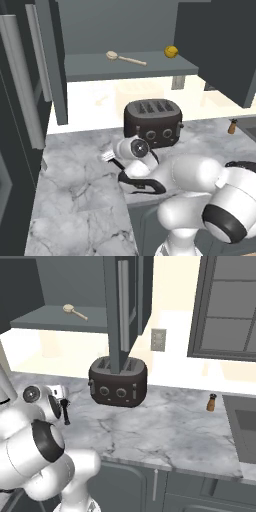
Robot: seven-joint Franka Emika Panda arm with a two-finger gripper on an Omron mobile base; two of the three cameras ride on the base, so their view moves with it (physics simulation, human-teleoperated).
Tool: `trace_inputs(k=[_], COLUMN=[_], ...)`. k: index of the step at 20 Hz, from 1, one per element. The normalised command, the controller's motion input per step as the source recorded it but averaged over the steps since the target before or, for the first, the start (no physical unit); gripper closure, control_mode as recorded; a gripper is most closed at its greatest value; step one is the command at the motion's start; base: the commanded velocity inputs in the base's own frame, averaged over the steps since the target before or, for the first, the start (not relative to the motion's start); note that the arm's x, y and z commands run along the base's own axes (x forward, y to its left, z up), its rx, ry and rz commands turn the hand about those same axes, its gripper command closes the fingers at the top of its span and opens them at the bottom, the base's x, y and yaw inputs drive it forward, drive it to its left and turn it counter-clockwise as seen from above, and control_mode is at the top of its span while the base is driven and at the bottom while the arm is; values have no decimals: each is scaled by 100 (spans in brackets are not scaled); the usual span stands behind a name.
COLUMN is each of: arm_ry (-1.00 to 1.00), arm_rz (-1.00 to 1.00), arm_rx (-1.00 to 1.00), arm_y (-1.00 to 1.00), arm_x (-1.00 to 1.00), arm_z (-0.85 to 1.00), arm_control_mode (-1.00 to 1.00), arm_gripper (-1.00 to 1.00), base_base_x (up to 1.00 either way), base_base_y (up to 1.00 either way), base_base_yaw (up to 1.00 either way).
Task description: Pick the dish brush and dish brush from the cabinet and place them on the counter.
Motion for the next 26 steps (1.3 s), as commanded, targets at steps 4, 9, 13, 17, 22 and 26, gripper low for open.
trace_inputs(k=[4, 9, 13, 17, 22, 26], arm_ry=[9, 3, 3, 3, 4, 6], arm_rz=[-9, -8, -9, -7, -6, -5], arm_rx=[0, 0, 0, 1, 1, 1], arm_y=[-6, -25, -25, -37, -32, -25], arm_x=[-16, -65, -67, -69, -55, -34], arm_z=[66, 50, 61, 65, 70, 77], arm_control_mode=[-100, -100, -100, -100, -100, -100], arm_gripper=[-100, -100, -100, -100, -100, -100], base_base_x=[0, 0, 0, 0, 0, 0], base_base_y=[0, 0, 0, 0, 0, 0], base_base_yaw=[0, 0, 0, 0, 0, 0])
